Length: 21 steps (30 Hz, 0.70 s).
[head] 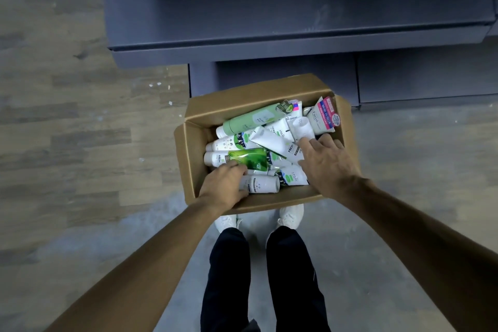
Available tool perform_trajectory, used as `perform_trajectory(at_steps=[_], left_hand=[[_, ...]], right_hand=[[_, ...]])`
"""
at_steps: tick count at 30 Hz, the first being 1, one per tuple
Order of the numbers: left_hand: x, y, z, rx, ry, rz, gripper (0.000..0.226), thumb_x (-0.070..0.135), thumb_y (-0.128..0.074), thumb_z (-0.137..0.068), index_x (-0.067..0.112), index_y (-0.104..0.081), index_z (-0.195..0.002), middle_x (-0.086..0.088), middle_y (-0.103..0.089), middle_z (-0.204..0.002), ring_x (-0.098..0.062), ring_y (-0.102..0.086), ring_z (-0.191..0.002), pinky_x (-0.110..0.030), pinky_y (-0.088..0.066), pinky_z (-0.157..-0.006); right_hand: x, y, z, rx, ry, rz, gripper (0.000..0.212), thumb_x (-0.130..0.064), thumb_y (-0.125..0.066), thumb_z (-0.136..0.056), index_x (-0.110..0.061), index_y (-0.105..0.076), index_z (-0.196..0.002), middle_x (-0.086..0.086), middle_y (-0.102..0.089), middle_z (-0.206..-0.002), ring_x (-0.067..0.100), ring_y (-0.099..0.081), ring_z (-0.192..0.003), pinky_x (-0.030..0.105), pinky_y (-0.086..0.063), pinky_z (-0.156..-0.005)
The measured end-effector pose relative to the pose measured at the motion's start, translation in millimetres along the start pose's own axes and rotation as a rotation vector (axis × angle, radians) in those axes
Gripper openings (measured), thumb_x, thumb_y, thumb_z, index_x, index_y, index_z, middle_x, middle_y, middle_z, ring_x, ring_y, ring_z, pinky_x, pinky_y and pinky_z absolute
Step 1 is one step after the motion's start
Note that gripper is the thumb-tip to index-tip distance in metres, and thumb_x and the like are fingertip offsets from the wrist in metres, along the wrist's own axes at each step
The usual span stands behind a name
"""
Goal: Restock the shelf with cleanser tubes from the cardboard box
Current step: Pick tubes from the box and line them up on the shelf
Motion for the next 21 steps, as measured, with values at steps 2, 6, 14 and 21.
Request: perform_trajectory(at_steps=[2, 6, 14, 21], left_hand=[[-0.2, -1.4, -1.1, -0.004, -0.041, -0.048, 0.045, 0.027, -0.075, -0.082, 0.022, -0.058, -0.123, 0.002, -0.052, -0.126, -0.022, -0.052, -0.118, -0.037, -0.046, -0.097], [0.7, -1.0, -3.6, 0.006, -0.077, -0.049, 0.032, 0.020, -0.070, -0.084, 0.023, -0.060, -0.114, 0.001, -0.055, -0.117, -0.024, -0.054, -0.112, -0.038, -0.048, -0.089], [-2.1, 0.4, 1.2, -0.164, -0.022, 0.055, 0.045, 0.021, -0.063, -0.084, 0.030, -0.051, -0.127, 0.001, -0.056, -0.123, -0.023, -0.055, -0.113, -0.035, -0.047, -0.091], [0.8, -4.8, 0.5, -0.322, 0.135, 0.304, 0.027, 0.044, -0.037, -0.100, 0.047, -0.056, -0.118, 0.001, -0.047, -0.125, -0.020, -0.047, -0.119, -0.037, -0.036, -0.107]], right_hand=[[-0.2, -5.7, -1.0, 0.001, -0.012, -0.004, 0.030, -0.029, -0.048, -0.099, -0.016, -0.042, -0.126, 0.008, -0.054, -0.120, 0.023, -0.049, -0.103, 0.034, -0.045, -0.087], [-4.1, -5.4, 3.5, 0.032, -0.081, -0.012, 0.037, -0.016, -0.049, -0.096, -0.018, -0.040, -0.132, 0.009, -0.046, -0.119, 0.021, -0.050, -0.096, 0.031, -0.051, -0.077], [-22.7, -1.1, 12.5, 0.040, 0.033, 0.034, 0.049, 0.000, -0.053, -0.086, -0.027, -0.048, -0.128, 0.015, -0.023, -0.156, 0.033, -0.042, -0.128, 0.043, -0.044, -0.094], [-23.3, -10.7, 9.8, 0.071, -0.044, 0.095, 0.043, -0.015, -0.071, -0.078, -0.024, -0.056, -0.117, 0.013, -0.049, -0.137, 0.032, -0.054, -0.112, 0.044, -0.050, -0.081]])
Point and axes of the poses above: each hand's wrist, its own z-axis away from the middle knuckle, its own y-axis out of the back of the hand, x = y × z, the point moved 4 cm from there along -z, towards the middle knuckle
